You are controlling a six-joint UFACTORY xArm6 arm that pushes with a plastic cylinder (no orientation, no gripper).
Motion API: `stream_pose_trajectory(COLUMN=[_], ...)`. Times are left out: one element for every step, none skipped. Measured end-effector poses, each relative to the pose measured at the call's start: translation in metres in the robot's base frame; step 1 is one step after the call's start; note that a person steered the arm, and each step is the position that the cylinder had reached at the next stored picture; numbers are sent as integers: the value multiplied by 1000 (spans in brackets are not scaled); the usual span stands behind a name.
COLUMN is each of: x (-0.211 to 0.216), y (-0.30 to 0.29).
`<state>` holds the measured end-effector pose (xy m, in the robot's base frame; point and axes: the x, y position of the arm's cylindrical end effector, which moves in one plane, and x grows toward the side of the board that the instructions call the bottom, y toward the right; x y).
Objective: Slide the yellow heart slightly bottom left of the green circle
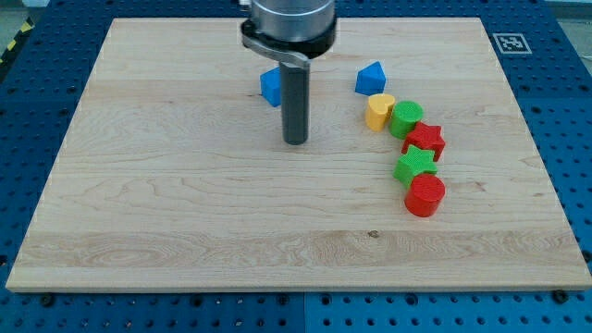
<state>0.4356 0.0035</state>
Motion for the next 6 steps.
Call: stream_pose_trajectory(x=[-13,-13,-13,-13,-32,-49], y=[15,16,17,17,34,43])
